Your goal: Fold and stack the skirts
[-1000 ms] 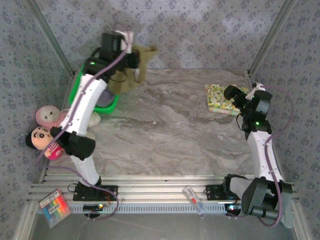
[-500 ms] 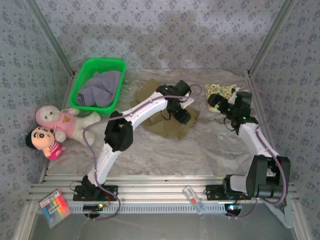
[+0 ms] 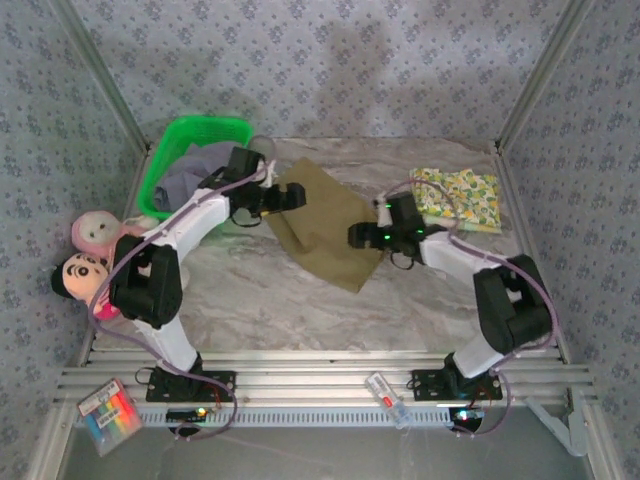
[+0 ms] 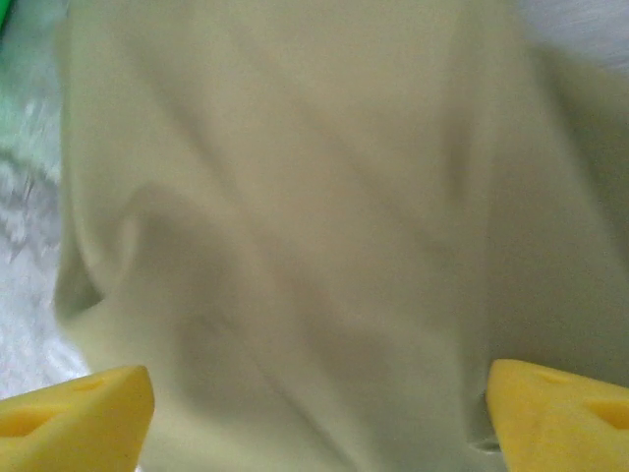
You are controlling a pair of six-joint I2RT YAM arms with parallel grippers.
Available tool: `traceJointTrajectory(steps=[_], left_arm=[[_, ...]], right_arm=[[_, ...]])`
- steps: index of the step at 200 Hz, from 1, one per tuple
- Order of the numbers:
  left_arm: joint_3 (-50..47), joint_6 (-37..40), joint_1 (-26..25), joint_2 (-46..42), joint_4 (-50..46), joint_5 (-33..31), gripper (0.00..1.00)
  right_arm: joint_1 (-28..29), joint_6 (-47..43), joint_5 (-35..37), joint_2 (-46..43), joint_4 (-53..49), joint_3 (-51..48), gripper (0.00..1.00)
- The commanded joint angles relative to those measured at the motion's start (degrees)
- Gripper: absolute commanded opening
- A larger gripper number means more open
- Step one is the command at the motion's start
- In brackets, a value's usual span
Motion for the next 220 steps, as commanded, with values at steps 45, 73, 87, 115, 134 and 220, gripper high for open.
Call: traceJointTrajectory(steps=[45,73,87,115,134,220], left_arm=[[-8.7,-15.0,3.1,-9.0,-1.5,-16.2,1.0],[-8.9,-15.5,3.2,-9.1,-2.2,-17.4,1.0],[-8.6,-15.6,3.3,-8.6,-2.5,-17.4,1.0],[-7.9,-15.9,3.3,-7.2,-3.2,-16.8,1.0],[-7.2,-16.1,3.3,-6.1,-4.6,-17.4,1.0],[-4.7,-19.4,-1.2,1.8,-8.4,-17.3,0.85]], right_arm=[[16.9,-32.3,14.4,9.8,-31.5,10.9,0.7],[18.7,-35.4,18.1,10.5,-33.5,10.9,0.65],[19.3,-35.7,21.0,11.5,-33.7,11.1,0.62],[19.5,-35.6,21.9,13.8,-34.8,12.5,0.48],[19.6,-35.0,23.2,14.9,-35.2,12.7,0.3],[4.4,-32.5,-4.1,1.4,-39.7,6.7,0.0]])
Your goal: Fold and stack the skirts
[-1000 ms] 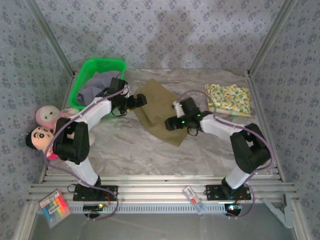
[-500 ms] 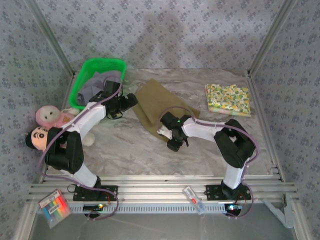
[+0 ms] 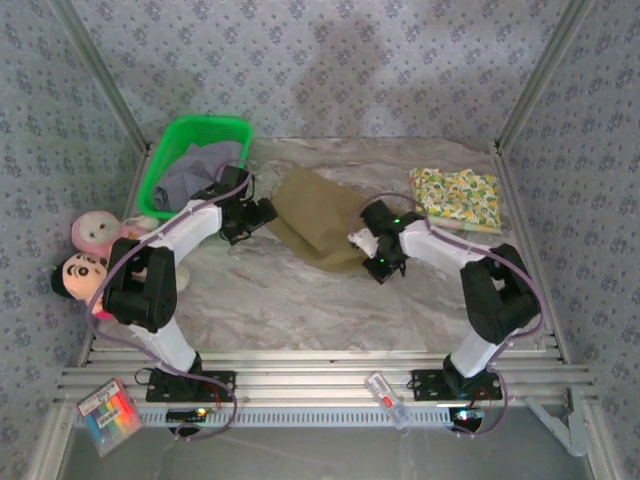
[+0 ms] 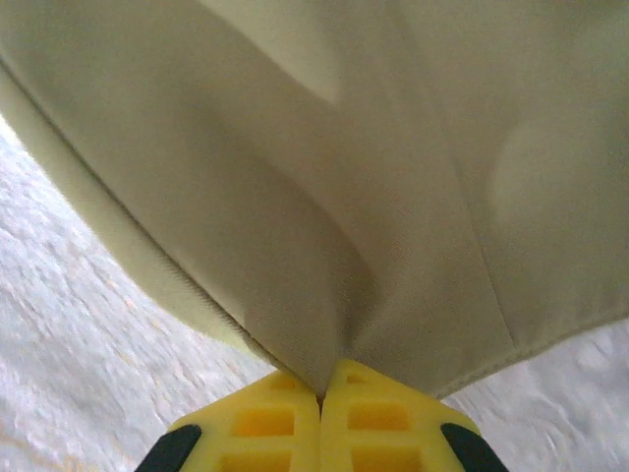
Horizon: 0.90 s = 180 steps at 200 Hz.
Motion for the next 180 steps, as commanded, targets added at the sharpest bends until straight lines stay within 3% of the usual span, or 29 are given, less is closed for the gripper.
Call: traceJointTrajectory(steps=[1,35,55,82,99,116,140,180], left_arm=[[2.2,-1.6,-2.4,3.1,-2.4,-0.1,0.85],[3.6,-4.5,-4.4,7.2,-2.6,1.5,0.69],[3.0,-5.7,-4.0,6.1,-2.5,0.8,0.69],[2.6,-4.6,-2.6,2.6,-3.9,-1.8,0.73],[2.7,-3.3,-2.1,1.7,-5.4,-3.2,0.75],[3.0,-2.3,-2.1,2.5,-6.3,-3.1,0.75],[4.5,-1.9,-2.8,5.2,-6.6,-0.6,0.75],[4.4,-4.8,-5.0,8.3,-4.8,2.6,0.74]], right_arm=[[1.0,0.3,-14.5,-1.7,-3.3,-2.0,0.0],[2.2,2.1,-24.1,-6.6,-0.9,0.7,0.0],[1.2,4.6,-31.6,-12.7,2.0,2.5,0.0],[-9.9,12.8,-40.4,-19.8,12.7,-5.4,0.0],[-17.8,19.1,-33.8,-17.6,13.2,-9.5,0.0],[-20.7,19.2,-25.5,-9.0,1.3,-6.3,0.0],[-19.2,19.3,-23.6,-0.9,-2.8,-4.5,0.0],[-16.1,20.0,-22.1,1.1,-1.0,-2.9,0.0]])
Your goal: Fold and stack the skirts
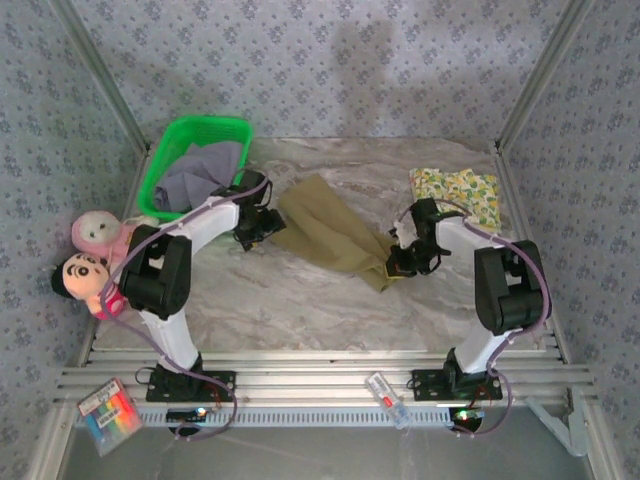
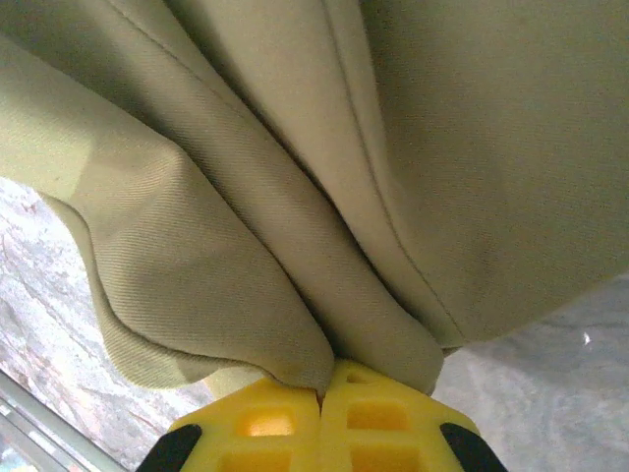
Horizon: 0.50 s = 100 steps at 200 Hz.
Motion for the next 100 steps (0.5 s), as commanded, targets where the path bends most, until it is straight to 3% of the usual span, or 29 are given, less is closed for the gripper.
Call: traceJointTrajectory(steps=[1,60,100], left_arm=[[0.7,-1.8,-1.0,2.0,0.0,3.3,0.74],[4.1,-4.2,-1.0,7.3,3.5,3.8,0.56],[6.4,-2.5,-1.2,9.3,-1.7,-3.0,0.51]], right_arm=[[1.4,1.5,2.2,-0.3,-2.5,2.2,0.0],[2.1,1.2,3.5,0.6,-1.9,2.9,0.0],[2.5,1.2,3.4,0.4,-0.9,2.2,0.0]])
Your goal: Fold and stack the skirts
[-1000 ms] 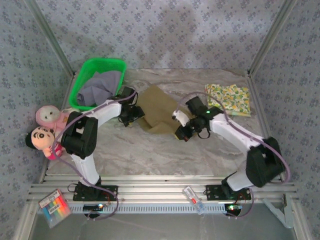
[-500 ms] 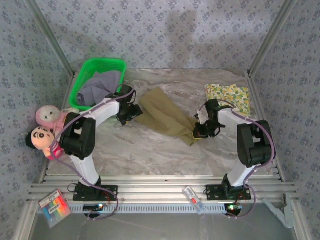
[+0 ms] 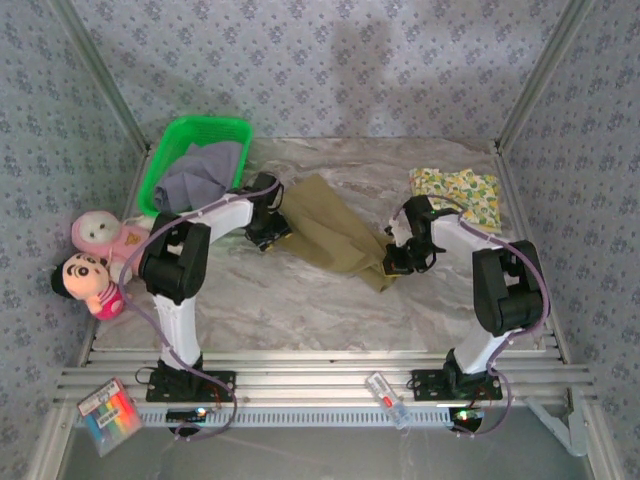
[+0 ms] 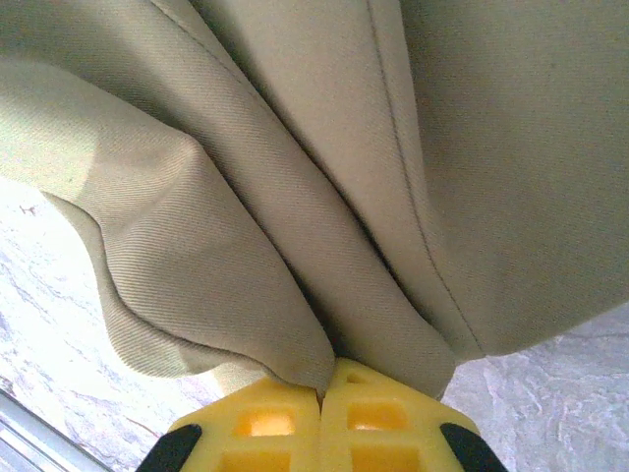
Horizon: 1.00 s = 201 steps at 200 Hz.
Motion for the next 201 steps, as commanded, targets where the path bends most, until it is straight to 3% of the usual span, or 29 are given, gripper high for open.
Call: traceJointTrajectory(steps=[1,47,80,119,164,201], left_arm=[[1.6,1.1,-0.1,0.8,-2.7,-5.2,0.51],[1.8,3.4,-0.1,2.8,1.5,-6.7,0.44],[1.9,3.8,-0.3,4.3,5.2,-4.9,0.32],[0.7,4.4,0.1,1.6,6.9,-6.6,0.0],[-1.6,6.9,3.4,-13.2,6.5,-10.7,0.0],[4.8,12.8,3.6,-24.9,2.0,-16.7,0.0]], right_arm=[[0.4,0.6,0.9,0.4,-0.2,0.3,0.0],[0.6,0.2,0.7,0.8,0.1,0.6,0.0],[0.5,-0.1,0.8,-0.2,-0.1,0.4,0.0],[0.2,-1.2,0.3,-4.3,-1.1,1.0,0.0],[-0.6,-5.4,0.6,-14.6,-3.5,5.6,0.0],[-0.7,-7.3,1.2,-22.0,0.1,11.6,0.0]])
